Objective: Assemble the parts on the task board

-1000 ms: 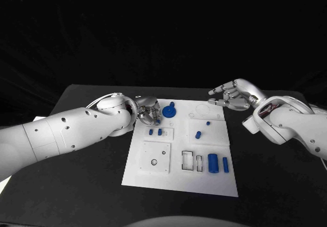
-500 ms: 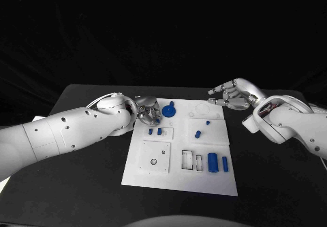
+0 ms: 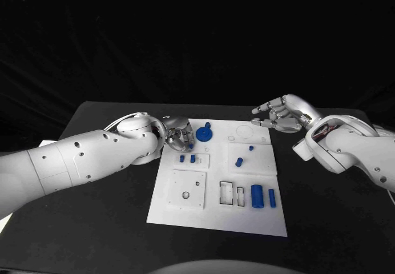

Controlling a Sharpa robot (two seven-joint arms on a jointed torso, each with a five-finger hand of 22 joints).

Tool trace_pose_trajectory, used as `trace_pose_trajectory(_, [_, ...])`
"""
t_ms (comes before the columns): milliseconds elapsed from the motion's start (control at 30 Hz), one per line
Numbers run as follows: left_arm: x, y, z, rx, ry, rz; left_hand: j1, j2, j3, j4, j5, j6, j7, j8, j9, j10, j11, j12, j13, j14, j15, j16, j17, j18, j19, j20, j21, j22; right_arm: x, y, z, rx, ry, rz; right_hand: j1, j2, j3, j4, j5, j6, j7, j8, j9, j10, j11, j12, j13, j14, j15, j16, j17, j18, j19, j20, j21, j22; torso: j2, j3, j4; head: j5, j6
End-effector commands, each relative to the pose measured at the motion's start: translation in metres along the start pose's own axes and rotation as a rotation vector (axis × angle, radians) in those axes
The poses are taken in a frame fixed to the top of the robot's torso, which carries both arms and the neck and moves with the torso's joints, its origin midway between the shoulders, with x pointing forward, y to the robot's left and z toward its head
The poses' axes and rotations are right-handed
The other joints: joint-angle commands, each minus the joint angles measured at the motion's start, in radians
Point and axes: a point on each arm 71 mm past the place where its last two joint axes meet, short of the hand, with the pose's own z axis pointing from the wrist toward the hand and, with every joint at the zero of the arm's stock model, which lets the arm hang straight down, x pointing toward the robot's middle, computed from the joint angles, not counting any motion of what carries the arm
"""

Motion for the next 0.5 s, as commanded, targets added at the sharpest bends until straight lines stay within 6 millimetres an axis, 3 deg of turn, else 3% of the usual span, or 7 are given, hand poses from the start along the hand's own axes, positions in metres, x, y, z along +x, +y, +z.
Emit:
trace_pose_trajectory(33, [0.001, -0.0002, 0.0, -0.004, 0.015, 0.005, -0.01, -0.004, -0.005, 0.0, 0.003, -0.018, -0.001, -0.014, -0.002, -0.008, 0.0, -0.007, -0.001, 0.043, 0.01, -0.002, -0.003, -0.004, 0.03, 0.007, -0.01, -0.009, 0.0011, 0.0001, -0.0001, -0.003, 0.013, 0.001, 0.004, 0.007, -0.007, 0.0, 0.004, -0.006, 0.001, 0.0, 0.001, -0.004, -0.001, -0.006, -0.003, 0.056, 0.003, -0.006, 0.07, 0.014, -0.006, -0.002, -0.007, -0.003, 0.0, 0.0004, -0.0001, 0.0, 0.0])
trace_pose_trajectory(333, [0.0003, 0.0012, -0.0008, -0.008, 0.007, 0.004, -0.012, -0.008, -0.011, 0.001, 0.003, -0.044, 0.002, -0.033, -0.003, -0.014, 0.002, -0.01, -0.001, 0.042, 0.011, -0.003, -0.008, -0.003, 0.03, 0.011, -0.015, -0.013, 0.0004, -0.0019, -0.0005, 0.008, 0.016, -0.001, 0.004, 0.007, -0.008, 0.001, 0.003, -0.006, 0.001, 0.0, 0.001, -0.014, -0.001, -0.026, -0.016, 0.055, 0.003, -0.01, 0.066, 0.015, -0.009, -0.003, -0.011, -0.01, 0.0, 0.0005, -0.0004, -0.001, -0.002])
trace_pose_trajectory(500, [-0.001, 0.0043, -0.003, -0.01, -0.003, 0.002, -0.013, -0.011, -0.015, 0.001, 0.003, -0.051, 0.003, -0.038, -0.003, -0.023, 0.003, -0.014, -0.001, 0.04, 0.012, -0.005, -0.014, -0.001, 0.029, 0.012, -0.022, -0.02, -0.0002, -0.0052, -0.001, 0.028, 0.028, -0.007, 0.013, 0.01, -0.008, 0.001, -0.005, -0.01, -0.001, 0.0, 0.001, -0.099, -0.002, -0.225, -0.167, 0.055, 0.002, -0.02, 0.06, 0.017, -0.01, -0.006, -0.023, -0.023, 0.0, 0.0001, -0.0006, -0.002, -0.001])
